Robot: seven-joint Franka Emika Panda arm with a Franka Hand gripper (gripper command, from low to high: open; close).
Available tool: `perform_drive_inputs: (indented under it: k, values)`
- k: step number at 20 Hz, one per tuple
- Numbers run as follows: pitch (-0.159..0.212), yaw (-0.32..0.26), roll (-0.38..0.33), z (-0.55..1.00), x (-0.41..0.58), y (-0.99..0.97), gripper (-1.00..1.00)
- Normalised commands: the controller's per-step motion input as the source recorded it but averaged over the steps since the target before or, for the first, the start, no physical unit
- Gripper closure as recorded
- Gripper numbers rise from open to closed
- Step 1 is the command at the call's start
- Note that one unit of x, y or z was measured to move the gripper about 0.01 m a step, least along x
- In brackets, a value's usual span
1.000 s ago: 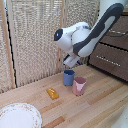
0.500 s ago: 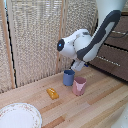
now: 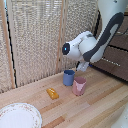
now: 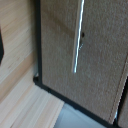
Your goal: Please adjust your gripper to match the height of the lower drawer handle. Progress your gripper onward until it happens to touch the drawer handle. Now, firmly take hold of it with your gripper, then steadily retract it to swing the drawer wide open.
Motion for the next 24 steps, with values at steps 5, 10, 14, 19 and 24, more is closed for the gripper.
perform_drive_inputs:
  k: [5, 10, 14, 19, 24]
  values:
    - [-0.087, 0.141, -0.117, -0.06, -0.159, -0.67, -1.00]
    - [-0.102, 0.105, -0.128, -0.06, -0.178, -0.70, -1.00]
    - [-0.085, 0.053, -0.179, -0.05, -0.049, -0.54, -1.00]
    - [0.019, 0.065, -0.180, -0.07, -0.038, -0.44, -1.00]
    - [0.152, 0.068, -0.005, -0.19, 0.009, -0.35, -1.00]
